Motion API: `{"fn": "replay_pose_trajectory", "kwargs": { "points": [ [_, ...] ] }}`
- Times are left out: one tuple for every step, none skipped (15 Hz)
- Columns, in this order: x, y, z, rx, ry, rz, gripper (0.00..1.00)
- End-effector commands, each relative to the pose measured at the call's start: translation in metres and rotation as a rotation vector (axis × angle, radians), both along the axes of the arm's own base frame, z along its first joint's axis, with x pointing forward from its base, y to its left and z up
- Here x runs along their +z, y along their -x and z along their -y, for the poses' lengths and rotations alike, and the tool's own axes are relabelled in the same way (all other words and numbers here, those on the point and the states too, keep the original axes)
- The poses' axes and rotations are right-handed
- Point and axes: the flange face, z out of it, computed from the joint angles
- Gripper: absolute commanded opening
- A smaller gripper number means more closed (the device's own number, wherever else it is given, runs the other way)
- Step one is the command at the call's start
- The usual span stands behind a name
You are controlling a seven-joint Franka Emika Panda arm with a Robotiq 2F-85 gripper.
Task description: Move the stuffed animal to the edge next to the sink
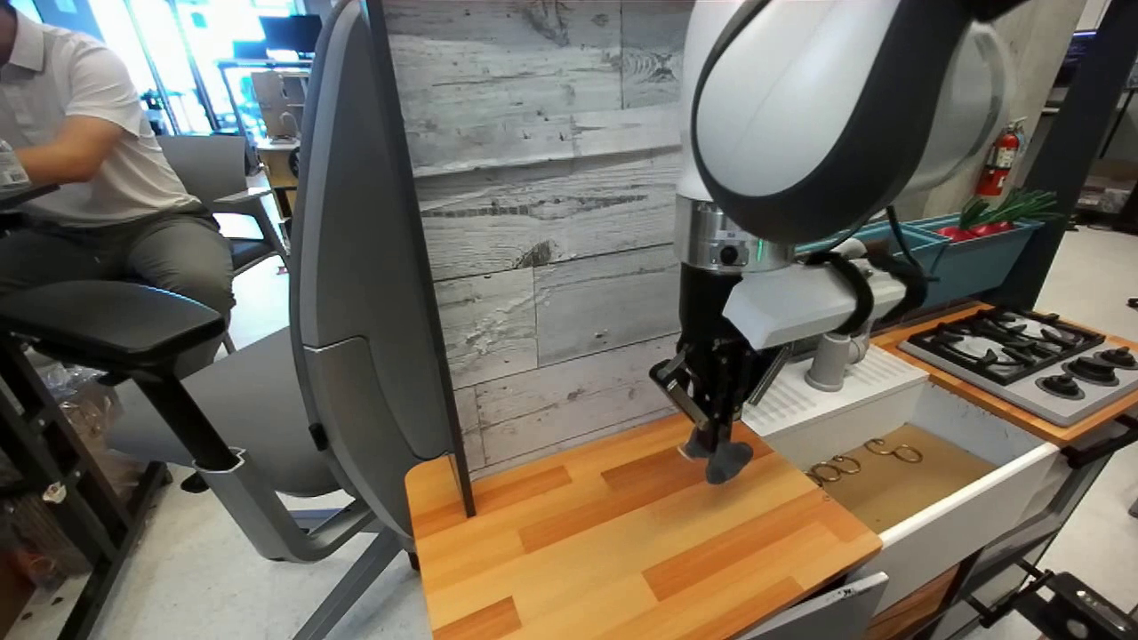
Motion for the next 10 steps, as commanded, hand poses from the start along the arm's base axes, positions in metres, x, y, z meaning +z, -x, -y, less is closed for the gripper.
{"fn": "replay_pose_trajectory", "kwargs": {
  "points": [
    [0.003,-0.004,0.033,-0.134,-0.012,0.014,0.03],
    [0.001,-0.007,0.043,-0.163,-0.012,0.010,0.03],
    [-0.002,-0.009,0.052,-0.193,-0.012,0.009,0.03],
    [-0.006,-0.012,0.061,-0.218,-0.009,0.007,0.03],
    [-0.010,-0.014,0.069,-0.240,-0.005,0.005,0.03],
    [-0.015,-0.015,0.077,-0.259,0.001,-0.001,0.03],
    [-0.020,-0.016,0.082,-0.270,0.010,-0.006,0.03],
    [-0.027,-0.015,0.088,-0.275,0.018,-0.013,0.03],
    [-0.033,-0.014,0.093,-0.283,0.023,-0.021,0.03],
    [-0.040,-0.014,0.098,-0.285,0.029,-0.034,0.03]
  ]
}}
